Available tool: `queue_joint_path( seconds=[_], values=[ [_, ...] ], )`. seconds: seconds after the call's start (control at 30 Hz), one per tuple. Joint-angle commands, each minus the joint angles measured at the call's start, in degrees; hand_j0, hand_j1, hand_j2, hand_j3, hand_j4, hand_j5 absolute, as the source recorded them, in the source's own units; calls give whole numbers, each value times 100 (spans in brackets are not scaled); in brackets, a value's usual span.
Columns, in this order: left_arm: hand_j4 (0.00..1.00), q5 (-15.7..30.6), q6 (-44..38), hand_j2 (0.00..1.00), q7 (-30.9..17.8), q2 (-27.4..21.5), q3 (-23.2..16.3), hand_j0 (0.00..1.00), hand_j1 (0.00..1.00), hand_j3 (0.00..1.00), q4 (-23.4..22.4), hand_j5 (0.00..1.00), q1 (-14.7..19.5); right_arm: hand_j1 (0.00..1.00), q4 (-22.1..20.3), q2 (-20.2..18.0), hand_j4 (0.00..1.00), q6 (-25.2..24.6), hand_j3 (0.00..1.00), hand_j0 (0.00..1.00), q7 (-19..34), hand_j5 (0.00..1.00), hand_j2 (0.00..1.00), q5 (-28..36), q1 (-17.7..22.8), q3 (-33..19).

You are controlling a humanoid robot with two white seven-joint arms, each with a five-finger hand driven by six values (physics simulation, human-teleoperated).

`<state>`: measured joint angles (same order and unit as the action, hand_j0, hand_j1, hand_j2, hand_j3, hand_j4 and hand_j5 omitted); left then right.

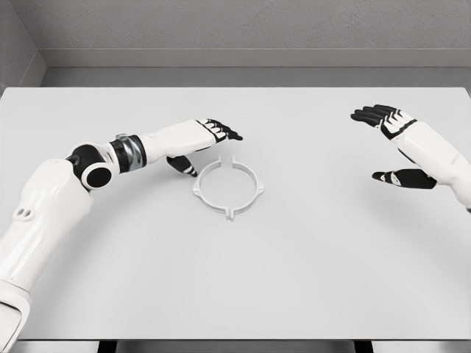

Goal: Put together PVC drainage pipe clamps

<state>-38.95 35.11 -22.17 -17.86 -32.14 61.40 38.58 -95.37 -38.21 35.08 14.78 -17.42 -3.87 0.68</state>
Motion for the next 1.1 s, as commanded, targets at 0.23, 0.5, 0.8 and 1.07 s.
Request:
queue_joint_path(
  seconds=[0.23, 0.5, 0.8, 1.07],
  values=[
    [100, 63, -11, 100, 3, -7, 6, 100, 100, 100, 12, 100, 9, 100, 1, -3, 100, -8, 100, 100, -19, 100, 100, 45, -18, 29],
    [100, 107, -11, 100, 3, -42, 15, 100, 100, 100, 3, 100, 17, 100, 10, -3, 100, -8, 100, 100, -19, 100, 100, 45, -26, 38],
    [100, 89, -11, 100, 3, 2, -3, 100, 100, 100, 30, 100, 18, 100, 1, -3, 100, -8, 100, 100, -19, 100, 100, 45, -17, 46],
    [100, 89, -11, 100, 3, 2, -56, 100, 100, 100, 30, 100, 35, 100, 1, -3, 100, -8, 100, 100, -19, 100, 100, 45, -9, 55]
  ],
)
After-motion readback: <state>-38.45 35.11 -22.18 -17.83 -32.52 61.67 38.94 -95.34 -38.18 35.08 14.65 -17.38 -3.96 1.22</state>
